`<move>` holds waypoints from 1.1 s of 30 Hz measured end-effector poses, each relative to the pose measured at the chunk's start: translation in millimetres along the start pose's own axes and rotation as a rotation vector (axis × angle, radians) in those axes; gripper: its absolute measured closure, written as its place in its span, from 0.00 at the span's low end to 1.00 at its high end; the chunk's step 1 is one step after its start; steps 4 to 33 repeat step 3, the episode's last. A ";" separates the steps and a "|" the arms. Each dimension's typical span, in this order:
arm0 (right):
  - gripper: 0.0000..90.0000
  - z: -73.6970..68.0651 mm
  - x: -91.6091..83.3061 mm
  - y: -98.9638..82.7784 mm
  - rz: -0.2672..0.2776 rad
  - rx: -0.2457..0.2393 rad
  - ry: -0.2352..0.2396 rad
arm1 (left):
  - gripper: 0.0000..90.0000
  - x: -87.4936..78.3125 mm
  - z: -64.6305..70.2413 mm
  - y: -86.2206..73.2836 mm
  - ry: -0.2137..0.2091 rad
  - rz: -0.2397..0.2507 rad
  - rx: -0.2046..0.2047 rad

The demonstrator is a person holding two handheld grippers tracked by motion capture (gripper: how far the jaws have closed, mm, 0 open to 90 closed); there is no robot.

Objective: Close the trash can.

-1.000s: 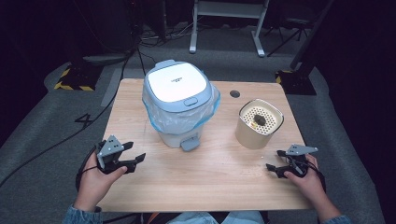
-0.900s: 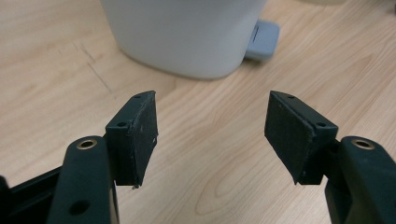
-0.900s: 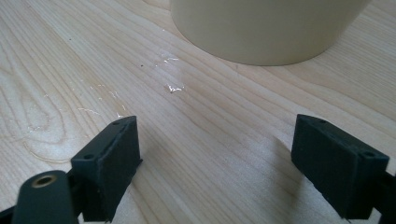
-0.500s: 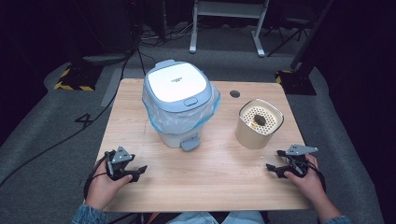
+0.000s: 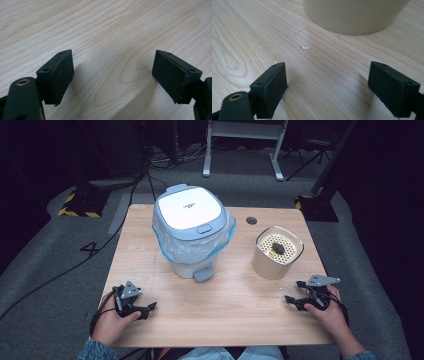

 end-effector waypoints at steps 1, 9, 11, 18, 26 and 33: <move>0.17 0.0 0.0 0.0 0.000 0.000 0.000 | 0.20 0.1 0.0 0.1 0.000 0.001 0.000; 0.17 0.1 0.0 0.0 0.000 0.000 0.000 | 0.19 0.2 0.0 0.0 0.001 0.000 -0.002; 0.17 0.1 0.0 0.0 0.000 0.000 0.000 | 0.19 0.2 0.0 0.0 0.001 0.000 -0.002; 0.17 0.1 0.0 0.0 0.000 0.000 0.000 | 0.19 0.2 0.0 0.0 0.001 0.000 -0.002; 0.17 0.1 0.0 0.0 0.000 0.000 0.000 | 0.19 0.2 0.0 0.0 0.001 0.000 -0.002; 0.17 0.1 0.0 0.0 0.000 0.000 0.000 | 0.19 0.2 0.0 0.0 0.001 0.000 -0.002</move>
Point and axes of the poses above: each handheld gripper's, and its own axes: x roughly forward along the jaws, y roughly out of its top, z roughly to its right, the point moved 9 cm from there along x, roughly forward along the jaws, and after that the axes turned 9 degrees about -y, right-handed, at the moved point
